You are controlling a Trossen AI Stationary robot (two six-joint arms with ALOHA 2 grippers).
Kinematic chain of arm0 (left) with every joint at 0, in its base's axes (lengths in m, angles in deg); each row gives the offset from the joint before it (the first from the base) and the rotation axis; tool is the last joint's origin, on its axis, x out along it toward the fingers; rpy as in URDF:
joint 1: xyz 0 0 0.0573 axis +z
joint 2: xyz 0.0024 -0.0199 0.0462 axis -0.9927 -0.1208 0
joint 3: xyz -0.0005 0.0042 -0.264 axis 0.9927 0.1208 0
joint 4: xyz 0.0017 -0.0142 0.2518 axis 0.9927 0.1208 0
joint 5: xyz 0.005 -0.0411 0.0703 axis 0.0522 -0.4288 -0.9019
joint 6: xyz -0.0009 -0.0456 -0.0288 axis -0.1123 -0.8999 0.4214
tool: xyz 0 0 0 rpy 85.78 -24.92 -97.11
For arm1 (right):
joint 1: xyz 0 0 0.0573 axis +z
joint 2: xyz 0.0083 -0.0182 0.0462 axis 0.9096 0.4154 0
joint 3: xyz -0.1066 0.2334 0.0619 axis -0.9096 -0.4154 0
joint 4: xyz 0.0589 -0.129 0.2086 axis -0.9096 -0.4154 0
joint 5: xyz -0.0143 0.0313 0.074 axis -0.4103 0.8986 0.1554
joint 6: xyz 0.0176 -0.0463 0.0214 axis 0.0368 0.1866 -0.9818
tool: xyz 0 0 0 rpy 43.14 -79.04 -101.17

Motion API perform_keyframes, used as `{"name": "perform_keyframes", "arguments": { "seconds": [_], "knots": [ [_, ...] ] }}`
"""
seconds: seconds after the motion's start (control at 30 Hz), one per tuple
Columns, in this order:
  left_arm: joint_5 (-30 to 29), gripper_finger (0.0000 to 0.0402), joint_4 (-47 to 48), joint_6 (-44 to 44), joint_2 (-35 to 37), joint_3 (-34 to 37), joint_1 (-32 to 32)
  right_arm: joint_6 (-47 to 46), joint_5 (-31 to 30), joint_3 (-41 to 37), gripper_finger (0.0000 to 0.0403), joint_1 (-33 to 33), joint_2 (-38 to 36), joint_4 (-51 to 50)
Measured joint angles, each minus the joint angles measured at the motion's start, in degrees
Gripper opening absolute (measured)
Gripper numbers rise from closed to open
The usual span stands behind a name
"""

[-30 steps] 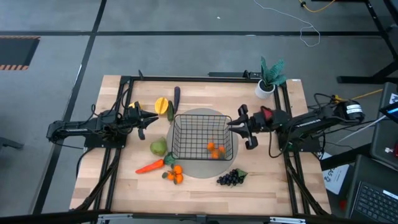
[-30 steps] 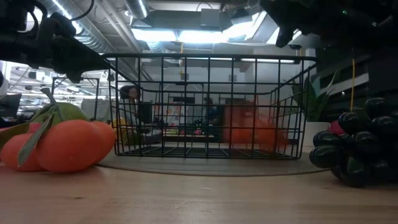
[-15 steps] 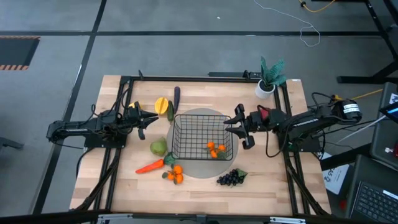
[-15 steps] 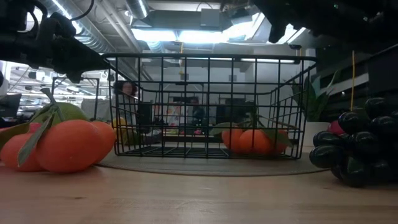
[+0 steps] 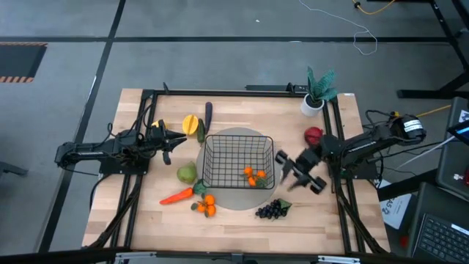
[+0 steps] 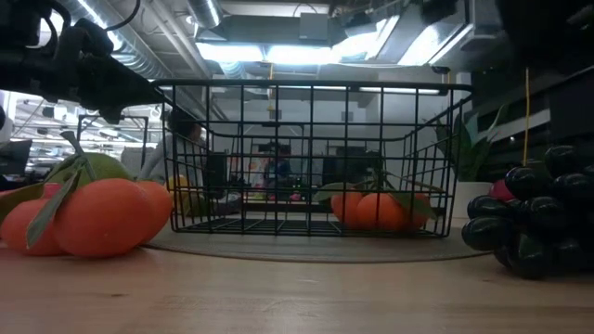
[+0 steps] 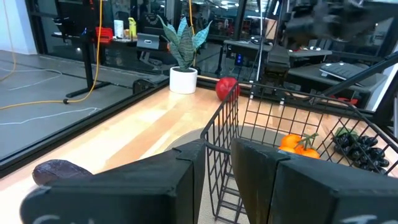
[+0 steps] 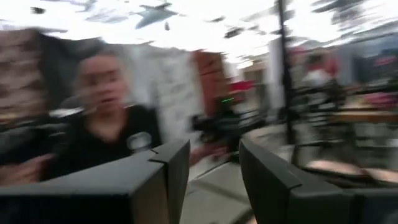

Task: Build produce basket
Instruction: Put the dark purple grapes into the black wire basket

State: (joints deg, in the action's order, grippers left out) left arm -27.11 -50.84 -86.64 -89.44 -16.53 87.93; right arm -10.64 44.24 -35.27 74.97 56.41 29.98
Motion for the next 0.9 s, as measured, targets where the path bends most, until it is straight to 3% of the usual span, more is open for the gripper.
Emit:
{"name": "perform_keyframes", "arguments": {
  "seconds": [0.23, 0.37, 0.63, 0.77, 0.9],
  "knots": [
    [0.0, 0.0069, 0.0, 0.0, 0.0, 0.0, 0.0, -11.2, -0.11, 0.0, 0.0139, 7.79, 0.0, -8.58],
    [0.0, 0.0069, -0.01, 0.0, 0.0, 0.0, 0.0, -17.34, -6.8, 0.0, 0.0139, 11.29, 0.0, -17.77],
    [-1.64, 0.0069, -0.09, 0.0, 0.0, 0.0, 0.0, -43.15, -23.19, 0.0, 0.0139, 14.78, 0.0, -41.32],
    [-2.75, 0.0069, -0.17, 0.0, 0.0, 0.0, 0.0, -52.75, -25.08, 0.0, 0.0139, 14.93, 0.0, -49.77],
    [-3.06, 0.0069, -0.17, -0.01, 0.0, 0.0, 0.0, -55.3, -27.14, 0.0, 0.0139, 14.93, 0.0, -53.84]
  ]
}}
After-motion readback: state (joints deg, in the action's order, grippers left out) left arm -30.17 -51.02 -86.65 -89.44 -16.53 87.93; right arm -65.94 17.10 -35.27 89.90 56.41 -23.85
